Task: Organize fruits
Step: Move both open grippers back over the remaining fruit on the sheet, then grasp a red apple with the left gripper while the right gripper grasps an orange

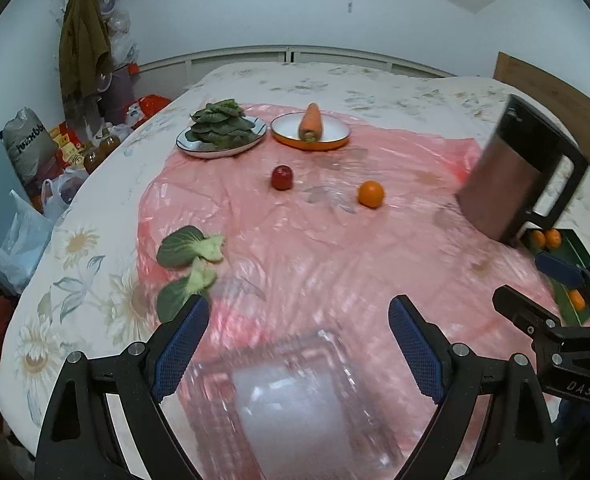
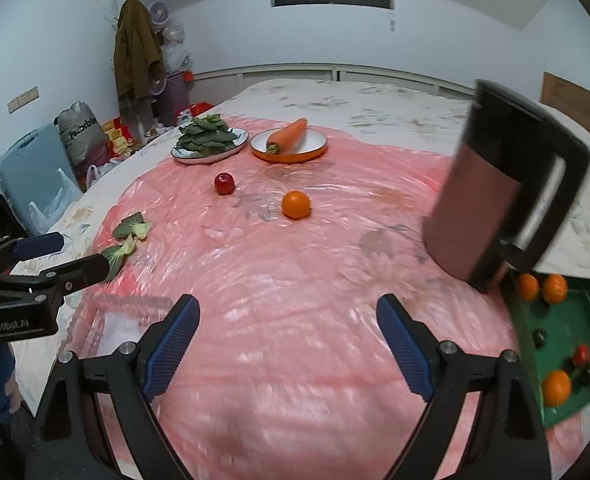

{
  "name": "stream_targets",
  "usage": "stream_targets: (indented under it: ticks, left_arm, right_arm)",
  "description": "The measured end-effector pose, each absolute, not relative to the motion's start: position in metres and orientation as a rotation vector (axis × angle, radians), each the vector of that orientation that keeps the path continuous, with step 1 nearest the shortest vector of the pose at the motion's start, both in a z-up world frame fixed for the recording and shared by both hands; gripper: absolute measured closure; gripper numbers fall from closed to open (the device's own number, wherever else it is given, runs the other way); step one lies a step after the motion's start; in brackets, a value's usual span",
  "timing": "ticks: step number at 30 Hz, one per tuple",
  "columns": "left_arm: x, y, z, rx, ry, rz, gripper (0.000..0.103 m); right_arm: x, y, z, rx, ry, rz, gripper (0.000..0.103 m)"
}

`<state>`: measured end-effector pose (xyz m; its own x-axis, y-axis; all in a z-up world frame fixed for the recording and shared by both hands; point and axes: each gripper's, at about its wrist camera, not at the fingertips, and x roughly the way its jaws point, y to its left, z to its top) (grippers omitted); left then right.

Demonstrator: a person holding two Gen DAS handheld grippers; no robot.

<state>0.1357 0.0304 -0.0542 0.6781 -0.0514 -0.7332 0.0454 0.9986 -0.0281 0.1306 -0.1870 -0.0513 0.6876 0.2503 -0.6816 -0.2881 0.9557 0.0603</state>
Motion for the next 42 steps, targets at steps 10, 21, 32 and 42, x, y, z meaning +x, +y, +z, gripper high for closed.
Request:
stream_targets:
  ticks: [10, 21, 32, 42]
  left_arm:
    - [0.234, 0.048, -0.064, -0.003, 0.875, -0.043, 0.015]
    - [0.319, 0.040, -0.098, 0.011, 0.920, -0.057, 0.022]
    - [0.377, 0.034, -0.130, 0.046, 0.956, -0.030, 0.028]
    - [0.390, 0.041, -0.152, 0.020, 0.998, -0.017, 0.048]
  right_arm:
    - [0.221, -0.171, -0.077, -0.022, 0.783, 0.377, 0.000]
    - [0.301, -0.164, -0.107, -0.061, 0.799, 0.440, 0.000]
    - [0.357, -0.153, -0.142, -0.079, 0.870, 0.484, 0.007]
    - [0.373, -0.139, -0.160, -0.122, 0.932, 0.484, 0.045]
